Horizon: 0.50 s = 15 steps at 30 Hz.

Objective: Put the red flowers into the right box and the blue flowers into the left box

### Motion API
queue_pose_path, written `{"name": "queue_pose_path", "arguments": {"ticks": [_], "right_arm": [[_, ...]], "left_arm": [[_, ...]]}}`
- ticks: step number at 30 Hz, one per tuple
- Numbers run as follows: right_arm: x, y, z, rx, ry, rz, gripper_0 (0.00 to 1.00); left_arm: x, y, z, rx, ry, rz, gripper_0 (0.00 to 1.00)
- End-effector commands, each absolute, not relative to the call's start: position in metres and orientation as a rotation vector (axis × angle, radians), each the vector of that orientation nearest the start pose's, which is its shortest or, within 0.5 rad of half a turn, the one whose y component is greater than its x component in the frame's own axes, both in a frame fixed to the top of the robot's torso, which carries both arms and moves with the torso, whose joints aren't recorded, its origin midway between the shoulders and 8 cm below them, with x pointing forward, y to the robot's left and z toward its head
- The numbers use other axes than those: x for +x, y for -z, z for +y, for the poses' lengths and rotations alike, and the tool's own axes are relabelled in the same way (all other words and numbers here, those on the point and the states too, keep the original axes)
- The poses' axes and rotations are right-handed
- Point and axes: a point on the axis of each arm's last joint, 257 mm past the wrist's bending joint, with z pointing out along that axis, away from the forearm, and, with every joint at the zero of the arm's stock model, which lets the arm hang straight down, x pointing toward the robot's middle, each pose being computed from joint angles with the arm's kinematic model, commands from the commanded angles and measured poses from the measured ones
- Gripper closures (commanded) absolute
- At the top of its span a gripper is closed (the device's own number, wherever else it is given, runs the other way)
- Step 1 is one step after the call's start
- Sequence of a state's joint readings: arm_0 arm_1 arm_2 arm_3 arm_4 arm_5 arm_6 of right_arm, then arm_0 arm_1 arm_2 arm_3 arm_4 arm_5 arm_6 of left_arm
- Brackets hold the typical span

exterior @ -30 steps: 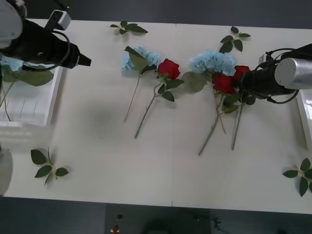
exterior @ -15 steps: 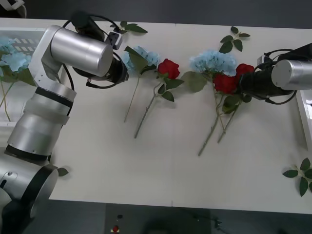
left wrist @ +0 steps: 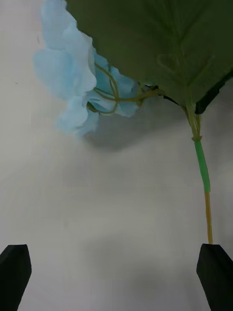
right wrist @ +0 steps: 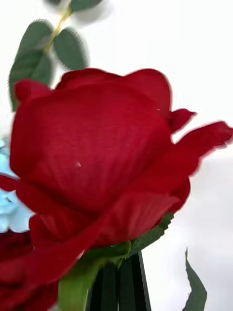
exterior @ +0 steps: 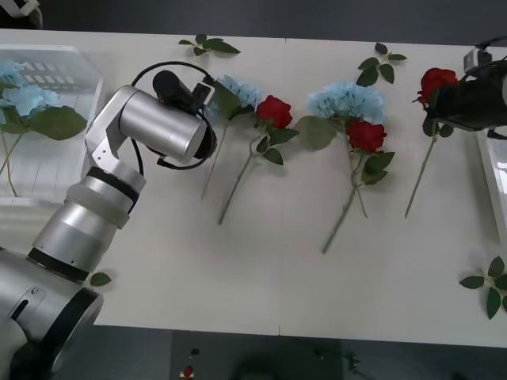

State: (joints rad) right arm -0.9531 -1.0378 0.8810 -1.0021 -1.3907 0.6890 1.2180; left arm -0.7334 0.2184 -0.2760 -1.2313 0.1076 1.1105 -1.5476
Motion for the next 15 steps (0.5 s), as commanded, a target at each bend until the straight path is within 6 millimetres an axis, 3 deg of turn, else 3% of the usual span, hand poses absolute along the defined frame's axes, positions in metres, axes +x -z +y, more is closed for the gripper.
{"name": "queue_pose_path", "arguments": {"ticks": [1,9,15], "right_arm": [[0.637,0.112,-0.431,0.213,-0.120,2.263,1.00],[0.600,0.061,-0.542,0.242,0.166,2.237,1.00],[0.575,0.048,-0.604,0.251,0.357,2.221,1.00]], "left_arm": [[0.623,0.249,0.138,0.576,-0.225,2.271,0.00],[0.614,0.261,0.123,0.644,-0.221,2.277,0.00],[0.610,0.266,0.115,0.681,-0.220,2.276,0.00]]}}
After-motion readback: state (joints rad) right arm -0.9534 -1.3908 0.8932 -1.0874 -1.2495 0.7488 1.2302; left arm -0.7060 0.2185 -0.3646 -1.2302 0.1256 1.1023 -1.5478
